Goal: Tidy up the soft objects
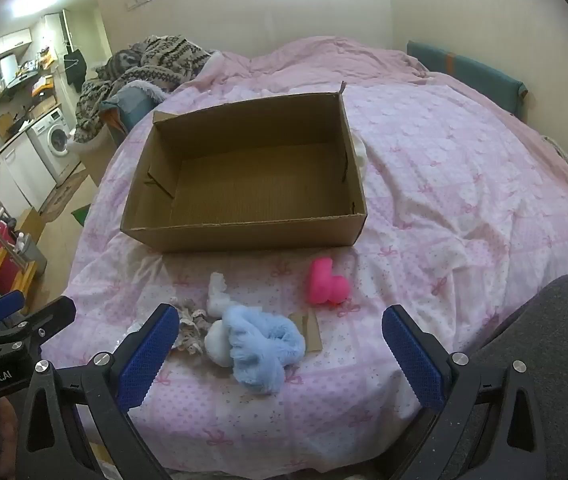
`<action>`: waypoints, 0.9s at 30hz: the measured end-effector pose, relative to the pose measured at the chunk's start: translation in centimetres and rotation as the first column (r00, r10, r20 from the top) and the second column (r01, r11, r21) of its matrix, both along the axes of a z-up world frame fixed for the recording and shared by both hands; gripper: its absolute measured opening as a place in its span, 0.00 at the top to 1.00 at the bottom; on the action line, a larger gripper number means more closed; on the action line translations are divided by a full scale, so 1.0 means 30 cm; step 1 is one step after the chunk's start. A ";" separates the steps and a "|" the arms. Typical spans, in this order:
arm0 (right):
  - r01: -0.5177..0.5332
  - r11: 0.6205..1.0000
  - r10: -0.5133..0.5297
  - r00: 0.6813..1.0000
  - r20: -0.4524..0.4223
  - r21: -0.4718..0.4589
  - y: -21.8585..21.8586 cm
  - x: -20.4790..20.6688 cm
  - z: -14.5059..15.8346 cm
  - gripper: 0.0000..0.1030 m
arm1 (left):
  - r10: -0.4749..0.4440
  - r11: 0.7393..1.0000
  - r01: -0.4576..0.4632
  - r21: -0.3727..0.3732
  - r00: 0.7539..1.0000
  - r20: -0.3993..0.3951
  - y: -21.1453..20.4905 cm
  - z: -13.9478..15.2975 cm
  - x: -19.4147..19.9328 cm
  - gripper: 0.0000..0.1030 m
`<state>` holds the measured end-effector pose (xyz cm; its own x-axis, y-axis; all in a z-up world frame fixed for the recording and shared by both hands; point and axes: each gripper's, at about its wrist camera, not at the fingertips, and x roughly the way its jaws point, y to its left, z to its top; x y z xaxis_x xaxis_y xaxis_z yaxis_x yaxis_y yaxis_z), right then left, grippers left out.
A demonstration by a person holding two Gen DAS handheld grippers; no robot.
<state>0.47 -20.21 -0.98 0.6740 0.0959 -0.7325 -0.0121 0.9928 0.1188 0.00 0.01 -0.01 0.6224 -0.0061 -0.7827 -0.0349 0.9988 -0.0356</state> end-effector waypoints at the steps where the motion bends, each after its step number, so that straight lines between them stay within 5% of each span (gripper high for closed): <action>1: 0.000 1.000 0.000 1.000 -0.001 0.000 0.000 0.000 0.000 0.00 | 0.000 1.000 0.000 -0.002 1.000 -0.003 0.000 0.000 0.000 0.00; 27: 0.013 1.000 -0.013 1.000 -0.005 -0.001 0.003 0.006 0.005 0.00 | 0.001 1.000 -0.001 0.006 1.000 -0.006 -0.001 -0.007 0.004 0.00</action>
